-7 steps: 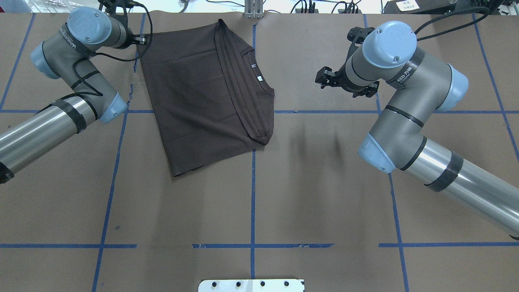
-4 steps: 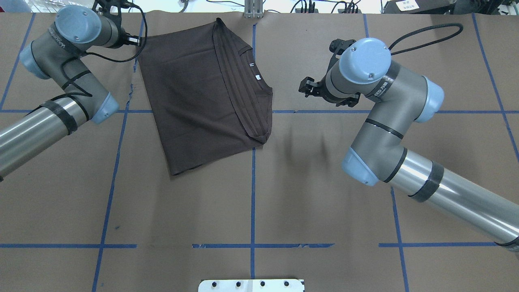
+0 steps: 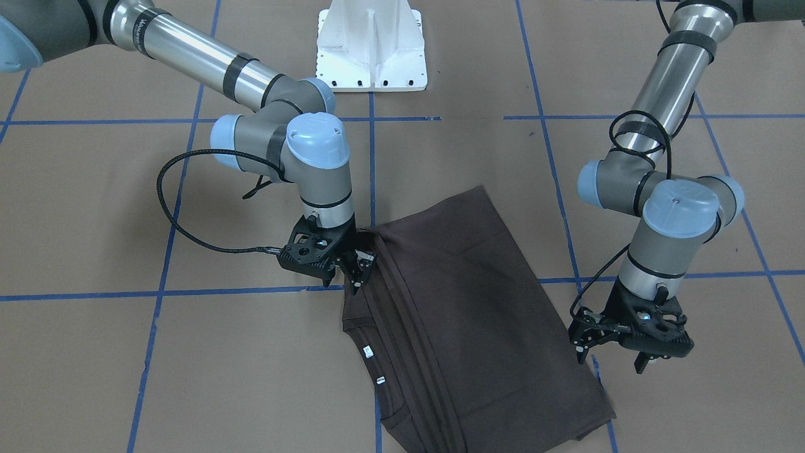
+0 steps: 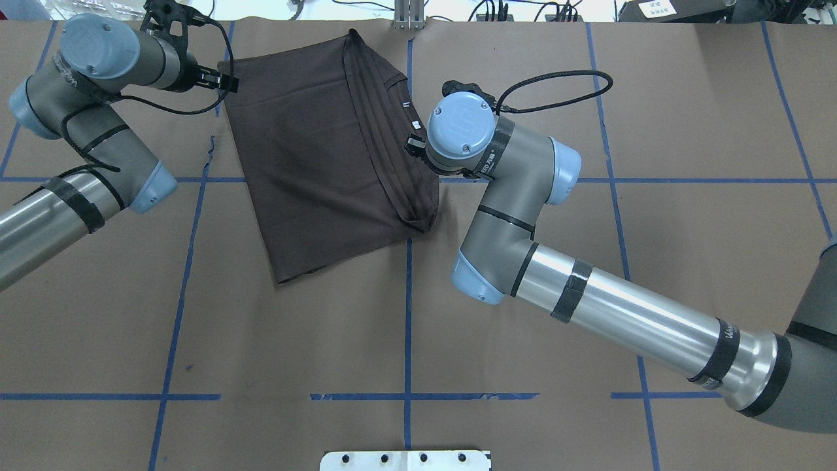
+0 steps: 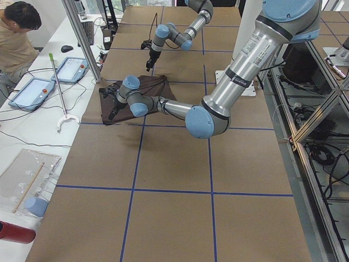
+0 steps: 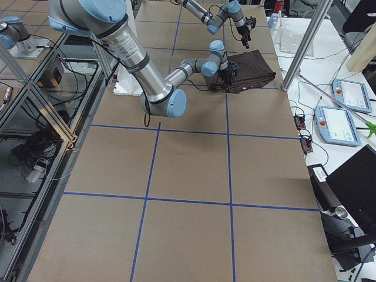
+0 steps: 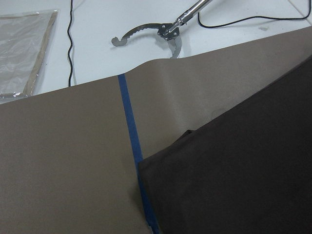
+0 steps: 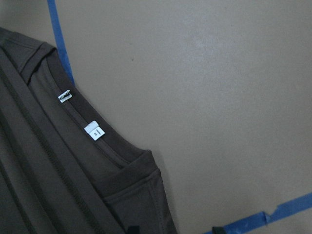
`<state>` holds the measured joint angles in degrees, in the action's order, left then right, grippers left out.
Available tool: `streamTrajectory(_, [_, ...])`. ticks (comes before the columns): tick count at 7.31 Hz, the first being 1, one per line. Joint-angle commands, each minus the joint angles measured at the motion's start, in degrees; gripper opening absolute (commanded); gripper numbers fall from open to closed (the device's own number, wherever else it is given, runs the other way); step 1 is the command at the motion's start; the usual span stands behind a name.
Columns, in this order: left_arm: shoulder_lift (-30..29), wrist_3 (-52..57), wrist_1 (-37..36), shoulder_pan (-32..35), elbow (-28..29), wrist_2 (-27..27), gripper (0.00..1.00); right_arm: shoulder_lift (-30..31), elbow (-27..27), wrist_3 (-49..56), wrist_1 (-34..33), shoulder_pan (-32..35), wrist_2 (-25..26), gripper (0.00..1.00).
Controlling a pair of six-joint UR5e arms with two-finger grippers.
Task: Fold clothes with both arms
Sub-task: 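Move the right gripper to the collar corner and fold it diagonally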
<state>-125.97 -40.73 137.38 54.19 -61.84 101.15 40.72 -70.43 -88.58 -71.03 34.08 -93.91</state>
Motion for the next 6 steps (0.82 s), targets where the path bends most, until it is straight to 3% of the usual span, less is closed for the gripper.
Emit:
streamTrajectory(1, [0.03, -0.06, 0.08, -0.14, -0.04, 0.01, 1.0, -1.95, 2.83, -0.28, 0.1, -1.2, 0.74, 0.55])
streamTrajectory(6, [0.38, -0.06, 0.17, -0.23, -0.04, 0.01, 1.0, -1.87, 2.85, -0.19, -0.08, -2.61, 1.88, 0.5])
